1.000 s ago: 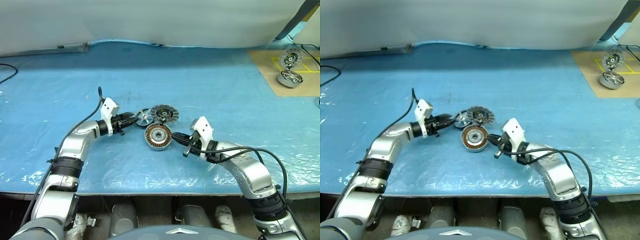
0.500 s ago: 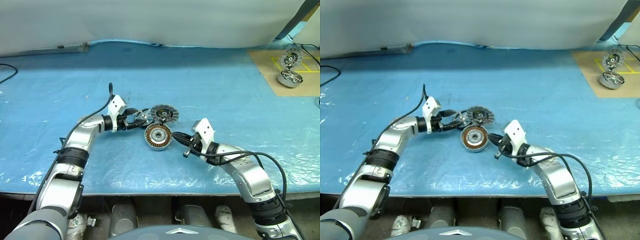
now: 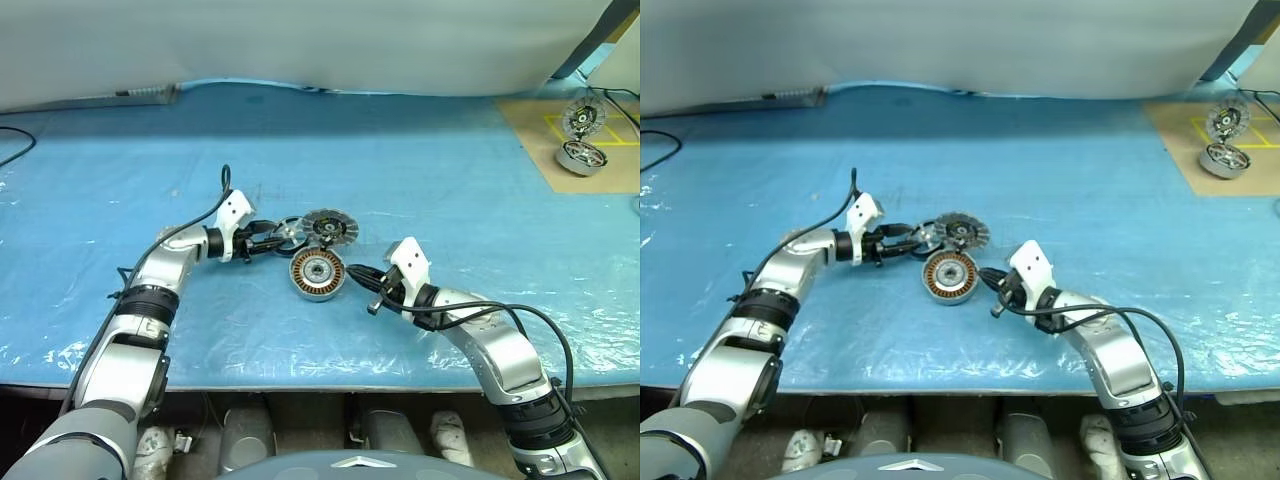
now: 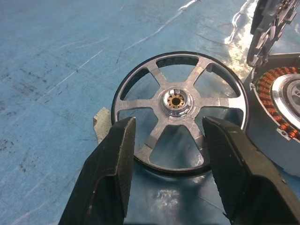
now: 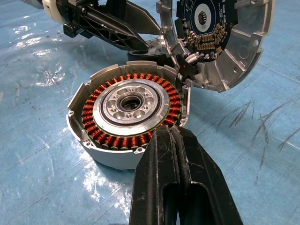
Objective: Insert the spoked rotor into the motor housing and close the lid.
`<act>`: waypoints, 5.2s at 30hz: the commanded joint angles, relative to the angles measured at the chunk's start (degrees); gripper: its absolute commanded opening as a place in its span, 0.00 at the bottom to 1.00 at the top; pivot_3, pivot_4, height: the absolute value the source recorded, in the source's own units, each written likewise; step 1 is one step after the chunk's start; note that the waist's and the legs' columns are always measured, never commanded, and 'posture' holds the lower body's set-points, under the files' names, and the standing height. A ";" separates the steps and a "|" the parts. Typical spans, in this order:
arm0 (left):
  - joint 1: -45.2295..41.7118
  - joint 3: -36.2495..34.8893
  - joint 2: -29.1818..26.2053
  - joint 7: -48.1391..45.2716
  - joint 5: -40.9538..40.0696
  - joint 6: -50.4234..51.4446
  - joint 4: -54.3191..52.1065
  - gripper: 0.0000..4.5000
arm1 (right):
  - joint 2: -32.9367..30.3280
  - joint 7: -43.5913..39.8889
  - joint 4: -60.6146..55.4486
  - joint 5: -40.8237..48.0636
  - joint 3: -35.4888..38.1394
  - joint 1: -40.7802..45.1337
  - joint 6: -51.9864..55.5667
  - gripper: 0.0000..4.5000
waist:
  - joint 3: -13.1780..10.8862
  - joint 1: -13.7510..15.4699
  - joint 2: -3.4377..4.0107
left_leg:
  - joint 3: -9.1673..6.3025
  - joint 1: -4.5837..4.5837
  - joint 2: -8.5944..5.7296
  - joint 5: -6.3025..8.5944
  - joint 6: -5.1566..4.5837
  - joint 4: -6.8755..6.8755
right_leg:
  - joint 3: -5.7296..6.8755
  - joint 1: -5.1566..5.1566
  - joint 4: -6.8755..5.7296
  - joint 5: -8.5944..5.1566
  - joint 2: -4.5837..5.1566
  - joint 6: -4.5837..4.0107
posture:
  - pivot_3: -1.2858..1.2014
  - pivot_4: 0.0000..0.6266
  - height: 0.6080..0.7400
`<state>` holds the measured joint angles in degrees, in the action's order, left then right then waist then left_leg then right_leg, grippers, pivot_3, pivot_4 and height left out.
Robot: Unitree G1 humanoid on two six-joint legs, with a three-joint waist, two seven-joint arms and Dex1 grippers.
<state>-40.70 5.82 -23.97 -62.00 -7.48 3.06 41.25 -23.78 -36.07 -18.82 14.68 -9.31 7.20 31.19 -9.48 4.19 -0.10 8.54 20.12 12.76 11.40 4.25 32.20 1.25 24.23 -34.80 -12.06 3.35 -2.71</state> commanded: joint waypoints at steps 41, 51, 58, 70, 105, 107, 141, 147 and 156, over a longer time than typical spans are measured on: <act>11.64 -1.34 -16.43 -14.16 -7.07 18.94 -33.11 0.22 | 1.05 -3.58 6.08 1.14 5.33 -9.89 -22.51 0.00 | -0.06 0.36 0.02 | 0.02 0.04 0.00 0.01 -0.01 -0.30 | 0.04 0.09 0.17 -0.08 0.03 0.04 | 0.52 0.24 1.00; 11.54 1.66 -16.90 -14.19 -12.17 26.57 -46.26 0.22 | -0.30 -9.63 7.69 2.70 4.03 -10.74 -23.29 0.00 | -0.06 -0.23 0.02 | 0.05 0.03 0.00 0.01 -0.02 -0.30 | 0.03 0.09 0.16 -0.08 0.02 0.04 | 0.52 0.24 1.00; 7.30 8.45 -13.55 -12.56 -8.24 24.66 -43.81 0.22 | -0.28 -11.47 9.11 1.71 2.80 -9.07 -23.79 0.00 | -0.06 -0.22 0.02 | 0.05 0.03 -0.01 0.01 -0.02 -0.30 | 0.03 0.09 0.15 -0.08 0.03 0.03 | 0.52 0.24 1.00; 3.66 13.09 -11.44 -12.59 -2.89 20.68 -37.60 0.22 | 0.05 -11.51 10.01 0.73 0.61 -8.26 -24.06 0.00 | -0.06 -0.26 0.02 | 0.05 0.12 -0.02 0.00 -0.02 -0.29 | 0.02 0.08 0.13 -0.08 0.01 0.03 | 0.52 0.24 1.00; 0.78 12.37 -11.36 -12.19 -1.73 25.67 -38.63 0.75 | 0.49 -10.79 11.51 -1.66 -0.52 -8.05 -23.83 0.00 | -0.06 -0.21 0.02 | 0.05 0.11 -0.02 0.00 -0.02 -0.24 | 0.02 0.05 0.09 -0.08 0.02 0.02 | 0.52 0.24 1.00; 0.58 12.04 -10.94 -11.97 -2.13 25.95 -38.73 0.91 | 0.44 -10.81 11.48 -1.70 -0.47 -8.11 -23.75 0.00 | -0.06 -0.20 0.02 | 0.05 0.11 -0.02 0.00 -0.02 -0.24 | 0.02 0.05 0.09 -0.08 0.02 0.02 | 0.52 0.24 1.00; 26.76 -6.50 -10.73 0.93 -13.40 16.54 -55.37 0.61 | -4.07 -5.83 -0.28 8.03 8.83 0.94 -4.40 0.22 | -0.06 -0.17 0.02 | 0.06 -0.01 0.05 0.01 -0.03 -0.16 | 0.04 0.05 0.07 -0.08 -0.02 0.03 | 0.52 0.24 1.00; 30.27 -6.63 -9.92 3.89 -12.87 14.18 -55.00 0.61 | -4.64 -3.26 -6.09 6.15 2.16 5.07 4.63 0.44 | -0.06 -0.25 0.03 | 0.05 -0.01 0.04 0.01 -0.01 -0.25 | 0.04 0.06 0.11 -0.08 -0.05 0.02 | 0.52 0.24 1.00; 31.70 -6.51 -9.96 4.99 -13.24 12.98 -54.41 0.61 | -5.65 -4.41 -7.02 5.85 -1.24 4.58 6.88 0.44 | -0.06 -0.23 0.03 | 0.05 -0.03 0.05 0.01 -0.01 -0.19 | 0.02 0.06 0.08 -0.09 -0.04 0.03 | 0.52 0.24 1.00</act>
<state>-9.05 0.29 -33.69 -57.41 -20.06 17.25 -12.11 -29.17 -40.27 -23.50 20.31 -10.01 11.60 38.09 -9.54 3.95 -0.08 8.59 20.09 12.81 11.41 4.24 32.01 1.27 24.29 -34.73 -12.15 3.31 -2.68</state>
